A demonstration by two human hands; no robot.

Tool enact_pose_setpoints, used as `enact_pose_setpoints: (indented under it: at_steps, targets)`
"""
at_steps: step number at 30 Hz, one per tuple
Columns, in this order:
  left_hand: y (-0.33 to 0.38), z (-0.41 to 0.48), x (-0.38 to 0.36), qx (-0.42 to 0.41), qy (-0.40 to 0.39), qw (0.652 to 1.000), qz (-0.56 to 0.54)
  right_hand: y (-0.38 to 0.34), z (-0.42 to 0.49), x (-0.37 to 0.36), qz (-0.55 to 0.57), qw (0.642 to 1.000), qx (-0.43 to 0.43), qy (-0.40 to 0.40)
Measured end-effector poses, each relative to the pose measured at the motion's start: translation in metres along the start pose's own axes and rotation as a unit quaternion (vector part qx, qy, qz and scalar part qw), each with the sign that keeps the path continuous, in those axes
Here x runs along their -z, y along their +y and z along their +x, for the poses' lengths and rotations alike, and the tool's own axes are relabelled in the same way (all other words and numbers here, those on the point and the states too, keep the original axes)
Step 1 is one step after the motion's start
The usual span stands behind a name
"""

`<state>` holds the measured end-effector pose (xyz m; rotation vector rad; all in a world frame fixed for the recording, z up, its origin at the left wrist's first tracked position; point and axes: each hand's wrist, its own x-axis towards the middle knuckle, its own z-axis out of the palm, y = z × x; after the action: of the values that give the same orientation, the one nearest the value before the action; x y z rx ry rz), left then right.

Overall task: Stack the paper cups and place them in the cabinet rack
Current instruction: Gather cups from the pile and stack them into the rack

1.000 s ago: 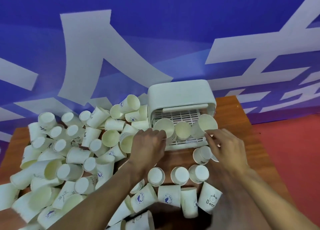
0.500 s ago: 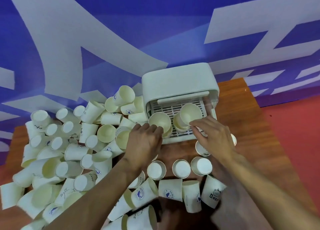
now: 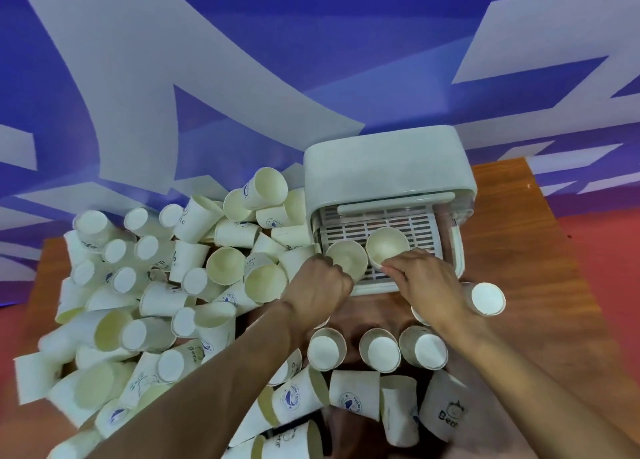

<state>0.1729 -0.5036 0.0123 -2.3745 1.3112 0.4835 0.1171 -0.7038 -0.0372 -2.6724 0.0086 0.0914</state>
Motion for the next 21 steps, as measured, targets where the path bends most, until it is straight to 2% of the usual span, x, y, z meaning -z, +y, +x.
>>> enact_pose_setpoints:
  at_steps: [8, 13, 21]
  targets:
    - [-0.016, 0.006, 0.007, 0.032, 0.017, 0.999, 0.003, -0.004, 0.004, 0.0, 0.025, 0.999, -0.034, -0.024]
    - [-0.016, 0.0, 0.003, 0.02, 0.032, 0.999, 0.008, -0.007, 0.002, 0.004, 0.036, 0.997, -0.056, -0.024]
    - [-0.014, 0.0, -0.003, 0.024, 0.046, 0.999, 0.003, -0.013, -0.001, 0.005, -0.004, 0.998, -0.055, -0.018]
